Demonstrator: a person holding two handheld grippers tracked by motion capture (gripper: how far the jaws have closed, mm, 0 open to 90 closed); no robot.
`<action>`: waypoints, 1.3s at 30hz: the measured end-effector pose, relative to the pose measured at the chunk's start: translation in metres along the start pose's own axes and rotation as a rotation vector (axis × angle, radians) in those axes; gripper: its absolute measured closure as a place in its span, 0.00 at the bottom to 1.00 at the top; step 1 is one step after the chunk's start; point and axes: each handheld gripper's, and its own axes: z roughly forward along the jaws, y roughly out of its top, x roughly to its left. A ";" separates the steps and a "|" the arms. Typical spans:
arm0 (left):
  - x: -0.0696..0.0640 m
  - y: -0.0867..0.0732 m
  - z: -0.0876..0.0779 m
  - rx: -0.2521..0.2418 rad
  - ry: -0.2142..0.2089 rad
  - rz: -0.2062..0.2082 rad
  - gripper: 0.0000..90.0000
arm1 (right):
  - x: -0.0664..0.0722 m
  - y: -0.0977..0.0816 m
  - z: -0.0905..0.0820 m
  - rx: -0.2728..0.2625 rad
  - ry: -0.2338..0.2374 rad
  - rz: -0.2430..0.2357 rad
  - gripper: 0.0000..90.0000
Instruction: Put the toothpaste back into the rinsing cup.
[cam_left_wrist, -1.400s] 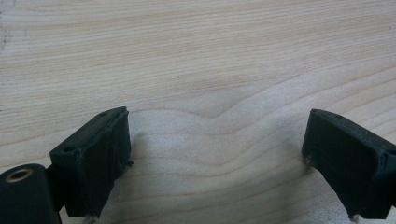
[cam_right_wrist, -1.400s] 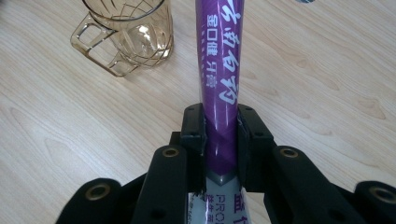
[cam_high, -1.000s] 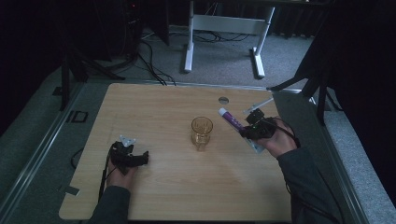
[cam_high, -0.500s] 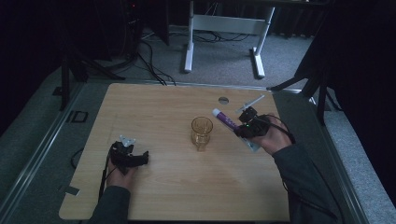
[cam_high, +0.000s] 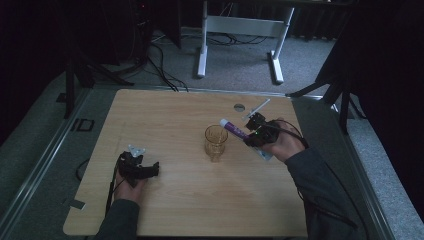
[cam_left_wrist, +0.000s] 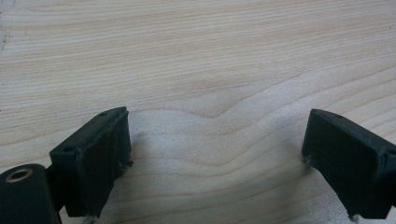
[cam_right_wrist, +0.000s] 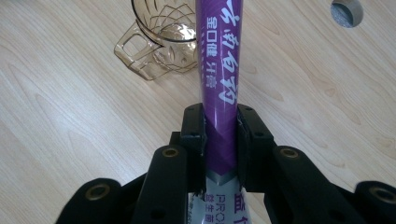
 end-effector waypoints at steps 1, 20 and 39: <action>0.000 0.000 0.000 0.000 0.000 0.000 0.09 | 0.000 0.001 0.000 0.005 0.001 -0.002 0.84; 0.000 0.000 0.000 0.000 0.000 0.000 0.09 | 0.007 0.015 0.004 0.057 0.011 -0.047 0.84; 0.000 0.000 0.000 0.000 0.000 0.000 0.09 | 0.009 0.025 0.011 0.118 0.027 -0.064 0.84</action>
